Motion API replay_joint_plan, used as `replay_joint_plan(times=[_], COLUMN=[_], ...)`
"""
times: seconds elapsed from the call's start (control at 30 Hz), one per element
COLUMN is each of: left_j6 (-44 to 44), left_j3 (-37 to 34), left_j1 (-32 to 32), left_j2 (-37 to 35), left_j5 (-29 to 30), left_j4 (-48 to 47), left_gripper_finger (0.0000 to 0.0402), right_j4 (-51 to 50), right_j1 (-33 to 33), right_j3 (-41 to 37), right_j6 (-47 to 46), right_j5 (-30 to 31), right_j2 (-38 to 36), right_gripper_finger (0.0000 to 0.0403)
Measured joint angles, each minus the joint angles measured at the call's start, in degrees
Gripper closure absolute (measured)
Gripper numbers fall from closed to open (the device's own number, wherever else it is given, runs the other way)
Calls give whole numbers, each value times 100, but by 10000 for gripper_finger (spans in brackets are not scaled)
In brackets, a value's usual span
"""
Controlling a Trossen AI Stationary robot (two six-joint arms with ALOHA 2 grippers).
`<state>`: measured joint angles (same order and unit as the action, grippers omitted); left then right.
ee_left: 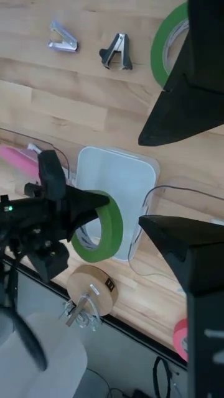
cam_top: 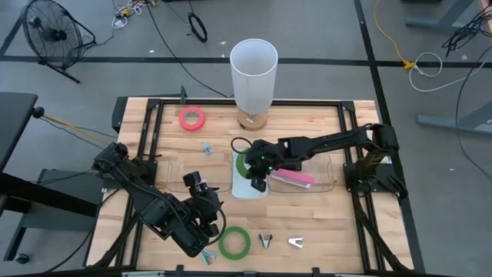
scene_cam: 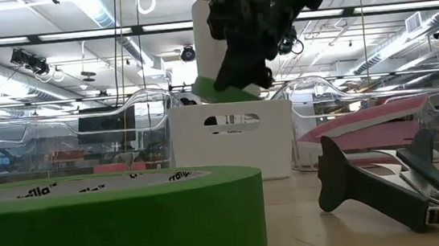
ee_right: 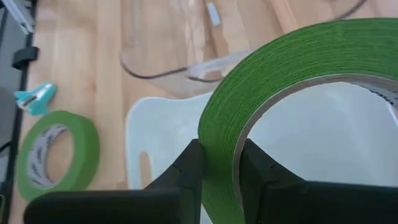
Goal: Pick and place Stapler, Stapler remover, tape
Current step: Put the green tape into the white bin
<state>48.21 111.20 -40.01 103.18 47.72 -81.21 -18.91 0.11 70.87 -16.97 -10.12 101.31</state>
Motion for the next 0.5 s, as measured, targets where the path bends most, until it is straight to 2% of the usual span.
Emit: replay_joint_plan(times=[0.5], left_j6=[4], left_j3=[0], left_j1=[0], left_j2=[0], left_j5=[0], left_j4=[-54], left_gripper_finger=[204], right_j4=[-18], right_j1=[-90], right_j3=[2], right_j6=[39], right_j5=[-297], right_j2=[258], right_gripper_finger=[348])
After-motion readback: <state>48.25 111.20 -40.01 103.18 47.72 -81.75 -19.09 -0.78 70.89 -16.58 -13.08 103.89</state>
